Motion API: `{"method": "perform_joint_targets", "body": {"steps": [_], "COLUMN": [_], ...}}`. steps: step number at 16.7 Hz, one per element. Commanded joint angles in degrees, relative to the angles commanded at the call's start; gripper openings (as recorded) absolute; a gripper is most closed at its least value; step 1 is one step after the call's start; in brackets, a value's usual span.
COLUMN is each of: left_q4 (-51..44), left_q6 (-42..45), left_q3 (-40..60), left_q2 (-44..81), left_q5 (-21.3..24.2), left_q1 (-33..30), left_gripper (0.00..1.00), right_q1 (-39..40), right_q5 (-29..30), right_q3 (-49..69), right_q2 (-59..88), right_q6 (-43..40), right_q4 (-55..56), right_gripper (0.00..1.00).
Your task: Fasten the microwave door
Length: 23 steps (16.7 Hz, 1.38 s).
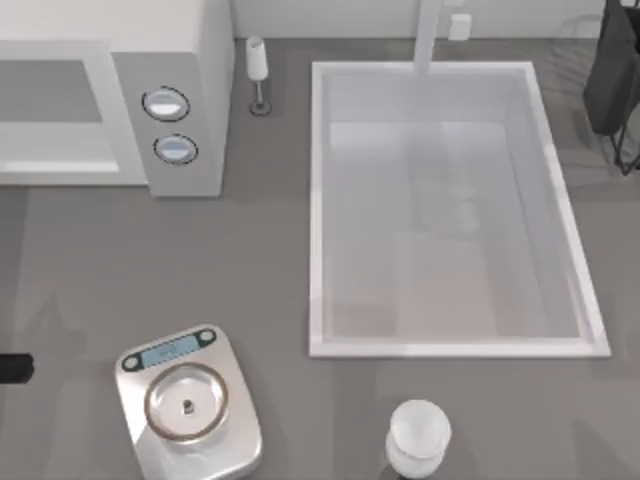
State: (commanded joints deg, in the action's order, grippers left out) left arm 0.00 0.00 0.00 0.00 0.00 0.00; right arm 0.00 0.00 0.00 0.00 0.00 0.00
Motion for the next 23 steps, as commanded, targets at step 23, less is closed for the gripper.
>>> {"method": "perform_joint_targets", "body": {"steps": [23], "left_q4": [10.2], "left_q6": [0.2], "left_q3": [2.5], "left_q2": [12.8], "left_q5": [-12.6], "left_q1": [-12.6], "left_gripper": [0.00], "right_q1": [0.0], "right_q5": [0.0], "right_q3": [0.0], "right_q2": [0.0], "right_q6": [0.0], "right_q4": [0.0], "right_gripper": [1.00]}}
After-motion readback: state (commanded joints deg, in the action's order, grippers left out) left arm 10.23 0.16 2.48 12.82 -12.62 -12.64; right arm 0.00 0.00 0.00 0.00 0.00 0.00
